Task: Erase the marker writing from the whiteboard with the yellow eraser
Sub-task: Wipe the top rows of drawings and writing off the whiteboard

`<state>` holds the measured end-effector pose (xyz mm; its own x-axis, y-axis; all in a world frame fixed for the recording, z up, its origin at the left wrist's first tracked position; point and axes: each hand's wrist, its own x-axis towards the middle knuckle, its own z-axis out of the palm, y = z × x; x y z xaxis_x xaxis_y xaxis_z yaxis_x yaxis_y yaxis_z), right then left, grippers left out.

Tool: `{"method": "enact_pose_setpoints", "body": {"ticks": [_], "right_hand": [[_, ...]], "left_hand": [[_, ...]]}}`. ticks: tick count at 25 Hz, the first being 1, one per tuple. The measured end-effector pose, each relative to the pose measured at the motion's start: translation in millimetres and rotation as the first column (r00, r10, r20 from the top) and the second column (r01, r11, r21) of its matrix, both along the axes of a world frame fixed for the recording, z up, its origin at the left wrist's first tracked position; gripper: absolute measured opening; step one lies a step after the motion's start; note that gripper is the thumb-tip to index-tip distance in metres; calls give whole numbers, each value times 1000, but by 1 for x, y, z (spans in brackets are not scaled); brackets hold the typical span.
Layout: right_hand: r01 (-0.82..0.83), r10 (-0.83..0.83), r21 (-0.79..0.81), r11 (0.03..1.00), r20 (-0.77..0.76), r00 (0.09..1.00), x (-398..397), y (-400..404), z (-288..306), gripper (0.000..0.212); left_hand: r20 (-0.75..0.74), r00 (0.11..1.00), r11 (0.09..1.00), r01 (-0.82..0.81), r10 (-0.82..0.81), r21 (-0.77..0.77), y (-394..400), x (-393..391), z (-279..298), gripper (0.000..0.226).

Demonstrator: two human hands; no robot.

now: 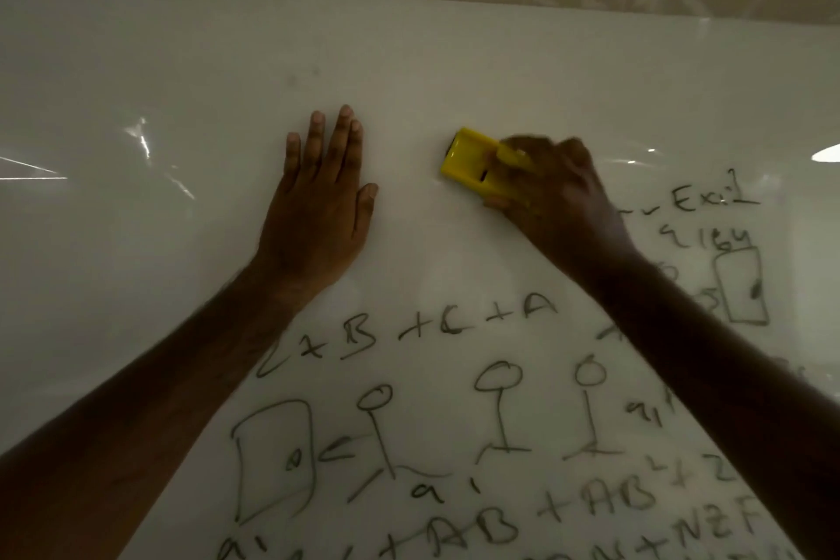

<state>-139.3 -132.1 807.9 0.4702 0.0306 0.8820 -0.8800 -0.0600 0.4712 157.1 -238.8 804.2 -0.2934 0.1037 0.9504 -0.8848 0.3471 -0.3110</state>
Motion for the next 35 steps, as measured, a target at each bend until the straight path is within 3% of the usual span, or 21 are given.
{"method": "enact_pose_setpoints", "body": {"ticks": [6,10,14,21,24,28,35], "right_hand": [[33,-28,44,998,-115,993,-32,30,-72,37],[29,-29,19,999,2,1000,-65,36,-26,39],[-25,24,9,1000,99,995,-47,26,4,39],[32,-28,55,998,-74,997,-82,43,-74,41],[29,-29,35,999,24,999,-113,49,-50,41],[6,-12,35,999,170,985,-93,37,-6,42],[-9,8,37,999,29,1000,-92,42,-87,34]], "left_hand": [[-12,1000,1000,14,-14,9,3,-5,-8,70],[-8,1000,999,15,-14,29,6,-14,-8,71],[29,999,1000,15,-15,12,10,-37,-3,70],[35,999,1000,3,-3,-5,10,-46,-4,69],[35,999,1000,4,-5,15,10,-47,-5,69],[31,999,999,35,-36,28,17,-65,-2,71],[36,999,1000,18,-18,5,17,-73,-3,70]]}}
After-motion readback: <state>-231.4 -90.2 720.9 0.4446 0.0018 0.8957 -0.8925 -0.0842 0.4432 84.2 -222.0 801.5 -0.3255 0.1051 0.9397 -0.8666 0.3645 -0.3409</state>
